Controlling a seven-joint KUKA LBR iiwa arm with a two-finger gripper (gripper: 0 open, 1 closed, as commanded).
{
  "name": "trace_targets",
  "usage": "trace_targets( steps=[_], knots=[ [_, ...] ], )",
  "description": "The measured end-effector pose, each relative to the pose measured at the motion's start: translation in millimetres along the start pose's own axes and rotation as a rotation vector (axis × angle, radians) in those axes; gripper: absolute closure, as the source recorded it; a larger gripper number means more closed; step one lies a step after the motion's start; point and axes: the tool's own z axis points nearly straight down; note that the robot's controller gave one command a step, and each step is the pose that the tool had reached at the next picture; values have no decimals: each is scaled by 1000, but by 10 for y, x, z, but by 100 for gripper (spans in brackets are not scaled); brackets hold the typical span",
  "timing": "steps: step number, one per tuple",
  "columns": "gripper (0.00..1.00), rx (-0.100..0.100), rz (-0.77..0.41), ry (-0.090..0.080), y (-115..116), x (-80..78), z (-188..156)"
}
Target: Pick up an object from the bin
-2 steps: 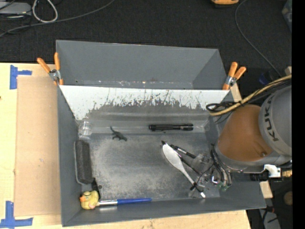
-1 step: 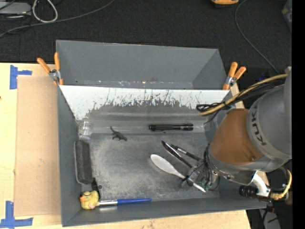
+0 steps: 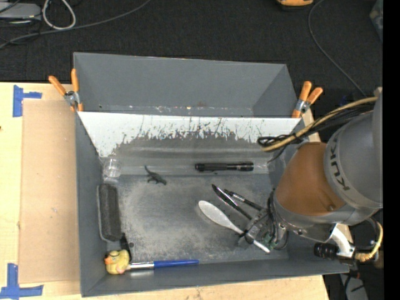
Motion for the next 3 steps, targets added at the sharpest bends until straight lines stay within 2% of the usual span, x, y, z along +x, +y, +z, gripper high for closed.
trace_targets(
  steps=[1, 3],
  knots=[
    [100, 4, -1, 6, -16, 18, -401],
    [100, 3, -5, 5, -14, 15, -907]
  ],
)
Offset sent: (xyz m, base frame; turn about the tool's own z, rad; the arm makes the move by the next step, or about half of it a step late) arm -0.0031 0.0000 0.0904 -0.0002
